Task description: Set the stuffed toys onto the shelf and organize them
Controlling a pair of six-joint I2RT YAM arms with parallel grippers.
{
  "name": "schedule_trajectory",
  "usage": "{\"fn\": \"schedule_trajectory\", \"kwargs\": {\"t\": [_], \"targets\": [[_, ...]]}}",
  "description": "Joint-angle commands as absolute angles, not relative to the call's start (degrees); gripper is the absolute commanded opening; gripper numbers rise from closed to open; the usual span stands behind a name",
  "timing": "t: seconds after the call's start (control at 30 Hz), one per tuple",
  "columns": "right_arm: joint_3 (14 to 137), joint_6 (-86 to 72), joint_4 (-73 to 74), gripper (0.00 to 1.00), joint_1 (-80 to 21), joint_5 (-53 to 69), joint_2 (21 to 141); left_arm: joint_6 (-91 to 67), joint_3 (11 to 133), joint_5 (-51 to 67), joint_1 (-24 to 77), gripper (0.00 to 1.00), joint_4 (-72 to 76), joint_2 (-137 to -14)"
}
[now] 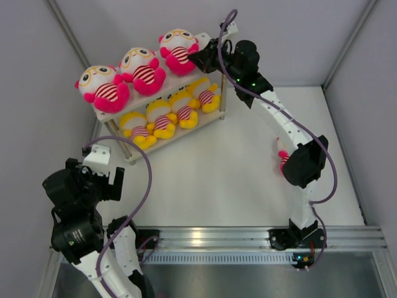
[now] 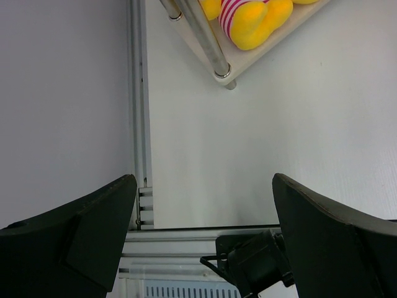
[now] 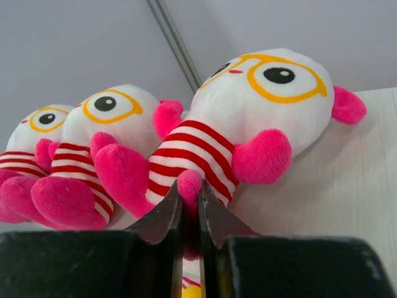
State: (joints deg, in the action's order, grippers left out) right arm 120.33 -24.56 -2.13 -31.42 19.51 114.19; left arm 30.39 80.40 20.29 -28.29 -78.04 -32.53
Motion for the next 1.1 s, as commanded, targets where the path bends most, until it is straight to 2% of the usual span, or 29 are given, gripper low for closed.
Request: {"fn": "schedule_trajectory", "kwargs": {"t": [0.0,0.13,0.4,0.43,0.47,0.5,0.53,0.6,0.63,0.7,0.77,0.93,1.07], "targets": [[124.8,-24.18,-4.13,0.04,-32.08,23.54,116.45,31.38,80.33,19.95,-27.86,0.97,-76.64,-32.08],[129.72,-21.01,-1.16,0.0,-31.9,32.77,118.91,31.55,80.33,19.86,-27.95,0.97,-76.64,-32.17],[131.92,-22.67,-0.7,0.0,-29.27,36.3,120.67,31.38,80.24,20.21,-27.95,0.97,-76.64,-32.08],[131.84,-22.59,-0.53,0.05,-28.75,36.39,120.41,31.46,80.24,20.3,-27.95,0.97,-76.64,-32.08],[131.66,-22.41,-0.35,0.15,-28.65,36.21,119.89,31.46,80.24,20.3,-27.95,0.97,-76.64,-32.17],[131.49,-21.63,-0.18,0.26,-28.48,35.86,119.45,31.46,80.24,20.3,-27.86,0.97,-76.64,-32.17],[131.14,-21.01,1.48,0.49,-28.39,35.86,118.92,31.55,80.24,20.39,-27.95,0.97,-76.64,-32.08],[130.26,-19.0,3.42,0.68,-28.13,35.08,116.9,31.55,80.24,20.57,-27.95,0.97,-76.64,-32.08],[129.64,-18.64,3.86,0.82,-27.78,34.46,114.81,31.55,80.16,20.65,-27.86,0.97,-76.64,-32.17],[126.24,-18.19,4.22,0.98,-27.07,31.75,111.81,31.47,79.98,20.83,-27.86,0.97,-76.64,-32.17],[122.71,-17.85,4.66,0.99,-25.84,29.28,105.86,31.47,79.37,20.92,-27.86,0.97,-76.55,-32.25],[107.69,-13.98,11.85,0.99,-24.79,9.26,92.04,29.97,73.76,19.25,-27.77,0.97,-74.01,-33.39],[92.15,-19.57,18.18,0.99,-23.3,-8.23,78.8,29.53,69.97,15.92,-27.6,0.99,-71.46,-34.19]]}}
